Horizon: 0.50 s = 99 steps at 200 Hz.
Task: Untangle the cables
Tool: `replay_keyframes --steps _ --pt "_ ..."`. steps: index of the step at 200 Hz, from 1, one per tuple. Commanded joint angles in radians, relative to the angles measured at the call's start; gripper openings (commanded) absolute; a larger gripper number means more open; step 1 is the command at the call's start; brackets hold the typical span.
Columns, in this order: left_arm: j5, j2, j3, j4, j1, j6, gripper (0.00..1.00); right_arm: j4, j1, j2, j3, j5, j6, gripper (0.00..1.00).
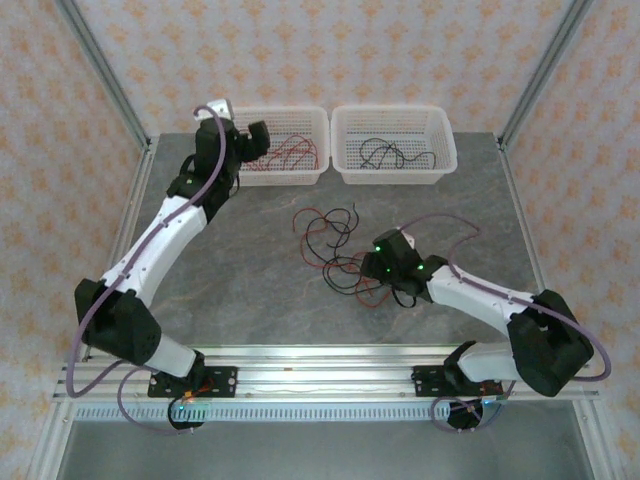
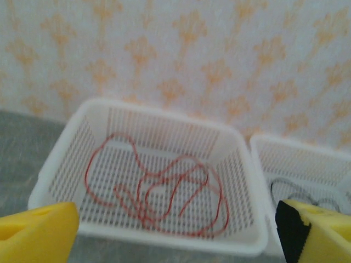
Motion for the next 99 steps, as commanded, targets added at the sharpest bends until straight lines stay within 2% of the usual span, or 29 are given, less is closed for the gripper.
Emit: replay_keyframes --steps 1,49,99 --pt "0.049 -0.082 -0.089 0.012 -0.009 -0.08 0.93 -0.12 0.003 0.017 0.035 0.076 0.021 0.66" --pt "0.076 -0.175 -0.249 0.012 -0.036 -0.121 0.92 -0.145 0.003 0.055 0.028 0.07 0.045 0.54" --pt "0.094 -0.186 -0.324 0.039 -0.063 -0.135 0.91 -0.123 0.003 0.095 0.027 0.081 0.056 0.42"
